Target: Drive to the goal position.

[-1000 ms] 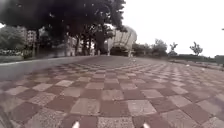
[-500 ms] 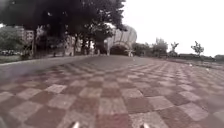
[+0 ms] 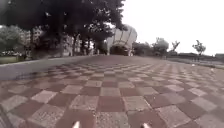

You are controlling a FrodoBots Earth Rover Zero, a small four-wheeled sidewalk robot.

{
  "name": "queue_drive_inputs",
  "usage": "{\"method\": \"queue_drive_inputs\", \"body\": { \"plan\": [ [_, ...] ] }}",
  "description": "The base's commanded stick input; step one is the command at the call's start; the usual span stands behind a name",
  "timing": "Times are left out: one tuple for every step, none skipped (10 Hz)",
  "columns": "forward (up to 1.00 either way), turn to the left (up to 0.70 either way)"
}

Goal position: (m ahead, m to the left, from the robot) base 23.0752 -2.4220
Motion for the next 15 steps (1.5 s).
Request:
{"method": "queue_drive_inputs", "body": {
  "plan": [
    [0.7, 0.0],
    [0.7, 0.0],
    [0.7, 0.0],
    [0.7, 0.0],
    [0.7, 0.0],
    [0.7, 0.0],
    [0.7, 0.0],
    [0.7, 0.0],
    [0.7, 0.0],
    [0.7, 0.0],
    [0.7, 0.0],
    [0.7, 0.0],
    [0.7, 0.0],
    [0.7, 0.0],
    [0.7, 0.0]
  ]
}}
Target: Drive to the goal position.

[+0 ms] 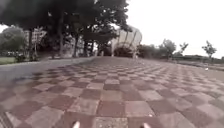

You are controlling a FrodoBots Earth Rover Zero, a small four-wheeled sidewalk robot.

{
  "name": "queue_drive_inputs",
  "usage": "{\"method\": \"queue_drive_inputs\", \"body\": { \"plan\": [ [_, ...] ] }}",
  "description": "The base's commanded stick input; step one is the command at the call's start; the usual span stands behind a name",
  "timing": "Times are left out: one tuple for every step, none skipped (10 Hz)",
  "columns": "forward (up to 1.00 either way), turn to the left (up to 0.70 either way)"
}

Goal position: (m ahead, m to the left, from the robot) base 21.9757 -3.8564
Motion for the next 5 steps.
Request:
{"method": "queue_drive_inputs", "body": {
  "plan": [
    [0.7, 0.0],
    [0.7, 0.0],
    [0.7, 0.0],
    [0.7, 0.0],
    [0.7, 0.0]
  ]
}}
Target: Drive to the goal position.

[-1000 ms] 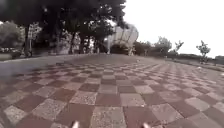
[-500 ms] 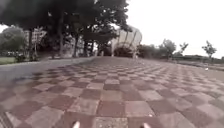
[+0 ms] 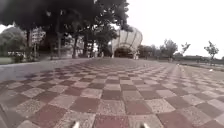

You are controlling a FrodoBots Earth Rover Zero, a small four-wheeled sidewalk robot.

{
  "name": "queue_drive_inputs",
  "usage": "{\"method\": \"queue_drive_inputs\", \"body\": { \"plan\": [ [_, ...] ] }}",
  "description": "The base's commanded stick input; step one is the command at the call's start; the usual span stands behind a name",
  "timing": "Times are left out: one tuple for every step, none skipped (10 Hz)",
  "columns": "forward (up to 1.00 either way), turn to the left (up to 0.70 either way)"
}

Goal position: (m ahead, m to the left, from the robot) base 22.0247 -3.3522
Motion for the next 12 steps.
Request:
{"method": "queue_drive_inputs", "body": {
  "plan": [
    [0.7, 0.0],
    [0.7, 0.0],
    [0.7, 0.0],
    [0.7, 0.0],
    [0.7, 0.0],
    [0.7, 0.0],
    [0.7, 0.0],
    [0.7, 0.0],
    [0.7, 0.0],
    [0.7, 0.0],
    [0.7, 0.0],
    [0.7, 0.0]
  ]
}}
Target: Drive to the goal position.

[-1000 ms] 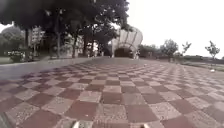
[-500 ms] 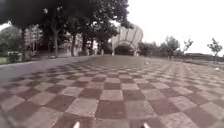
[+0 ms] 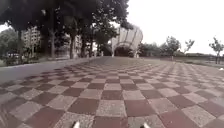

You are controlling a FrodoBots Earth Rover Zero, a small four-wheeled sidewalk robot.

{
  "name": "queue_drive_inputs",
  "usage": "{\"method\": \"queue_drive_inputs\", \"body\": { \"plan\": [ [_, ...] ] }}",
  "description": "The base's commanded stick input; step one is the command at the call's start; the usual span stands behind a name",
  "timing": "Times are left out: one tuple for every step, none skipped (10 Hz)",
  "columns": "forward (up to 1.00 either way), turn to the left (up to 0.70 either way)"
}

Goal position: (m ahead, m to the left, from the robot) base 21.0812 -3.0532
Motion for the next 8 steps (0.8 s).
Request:
{"method": "queue_drive_inputs", "body": {
  "plan": [
    [0.7, 0.0],
    [0.7, 0.0],
    [0.7, 0.0],
    [0.7, 0.0],
    [0.7, 0.0],
    [0.7, 0.0],
    [0.7, 0.0],
    [0.7, 0.0]
  ]
}}
